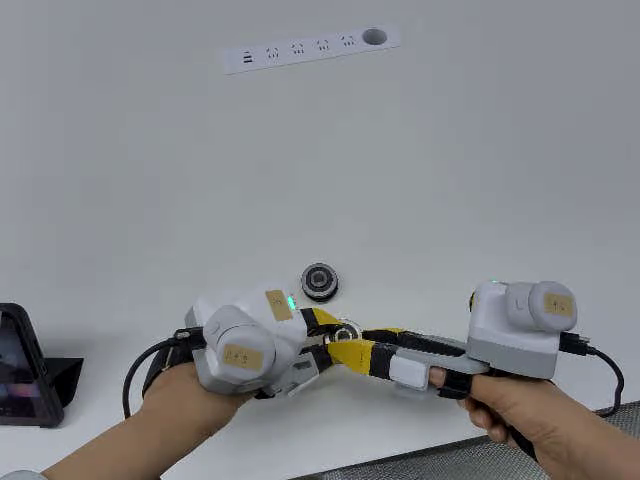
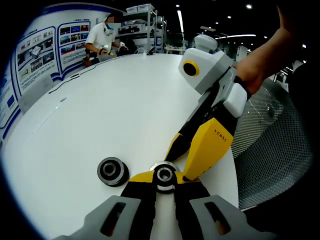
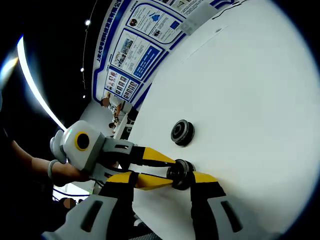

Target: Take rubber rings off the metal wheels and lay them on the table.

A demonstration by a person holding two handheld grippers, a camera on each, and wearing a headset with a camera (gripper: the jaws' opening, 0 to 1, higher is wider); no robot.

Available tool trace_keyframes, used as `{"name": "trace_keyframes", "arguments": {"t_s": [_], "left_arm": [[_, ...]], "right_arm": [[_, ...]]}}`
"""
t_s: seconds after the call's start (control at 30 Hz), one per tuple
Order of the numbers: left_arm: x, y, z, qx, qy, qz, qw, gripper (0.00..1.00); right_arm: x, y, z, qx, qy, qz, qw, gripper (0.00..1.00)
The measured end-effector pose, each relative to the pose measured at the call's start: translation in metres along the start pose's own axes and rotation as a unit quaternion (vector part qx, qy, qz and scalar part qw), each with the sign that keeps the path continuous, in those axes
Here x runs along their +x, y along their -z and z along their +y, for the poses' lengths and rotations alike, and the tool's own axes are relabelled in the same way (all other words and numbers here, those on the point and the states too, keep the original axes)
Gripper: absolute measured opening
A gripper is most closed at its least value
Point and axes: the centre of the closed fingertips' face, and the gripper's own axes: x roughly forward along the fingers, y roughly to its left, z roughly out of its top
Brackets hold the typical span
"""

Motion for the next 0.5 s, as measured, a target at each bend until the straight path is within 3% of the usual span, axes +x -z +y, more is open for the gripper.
{"name": "trace_keyframes", "arguments": {"t_s": [0.3, 0.5], "left_arm": [[-0.0003, 0.0001, -0.0003, 0.001, 0.001, 0.0, 1.0, 0.13], [-0.0003, 0.0001, -0.0003, 0.001, 0.001, 0.0, 1.0, 0.13]], "right_arm": [[-0.0024, 0.0007, 0.0038, 0.01, -0.009, 0.005, 0.9999, 0.49], [-0.0064, -0.0018, 0.0028, 0.018, -0.009, -0.001, 0.9998, 0.44]]}}
